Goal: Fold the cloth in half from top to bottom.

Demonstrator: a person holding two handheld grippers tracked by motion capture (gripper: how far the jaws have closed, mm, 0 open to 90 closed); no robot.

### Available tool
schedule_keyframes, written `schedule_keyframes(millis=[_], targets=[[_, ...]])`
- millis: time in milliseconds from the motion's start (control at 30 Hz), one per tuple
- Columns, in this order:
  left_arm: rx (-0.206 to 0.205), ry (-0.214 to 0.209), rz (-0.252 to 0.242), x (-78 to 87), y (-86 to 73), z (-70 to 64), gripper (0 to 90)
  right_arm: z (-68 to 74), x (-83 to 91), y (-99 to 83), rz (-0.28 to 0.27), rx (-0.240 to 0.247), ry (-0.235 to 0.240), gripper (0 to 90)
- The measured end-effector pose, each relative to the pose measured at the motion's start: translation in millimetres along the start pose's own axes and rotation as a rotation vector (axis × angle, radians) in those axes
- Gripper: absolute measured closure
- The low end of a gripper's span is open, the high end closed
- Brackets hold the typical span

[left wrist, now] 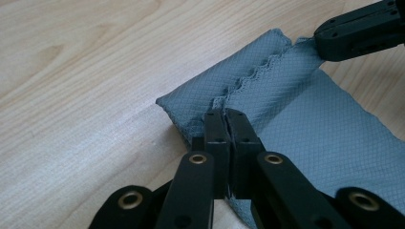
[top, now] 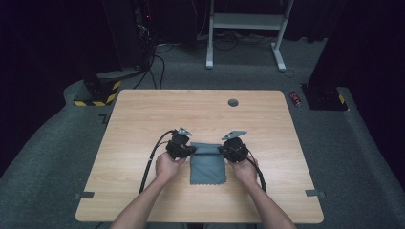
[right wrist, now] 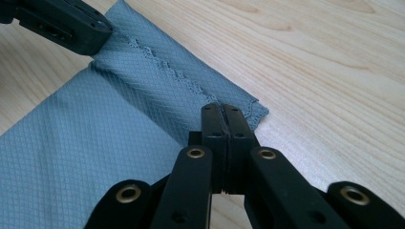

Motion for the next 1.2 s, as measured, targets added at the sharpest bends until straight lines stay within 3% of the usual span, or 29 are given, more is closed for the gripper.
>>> schedule_keyframes(millis=[700,1200], targets=[[-0.061,0.008,-0.002,4.0,-15.2,-11.7,88.5,9.8,8.0,-12.2,-0.015,0.011,0.023,89.4],[-0.045,-0.019,-0.021,10.3,-28.0,-16.2,88.5,19.5,13.6,-17.2,-0.031,0.018,0.04,89.4]])
Point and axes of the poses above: each handheld gripper's, and its own axes: x roughly backward along the jaws, y roughly out of its top, z roughly to its left, the point moved 8 cm from there along -x, roughly forward along the jaws, and after that the axes turned 9 degrees about x, right-handed, at the moved point
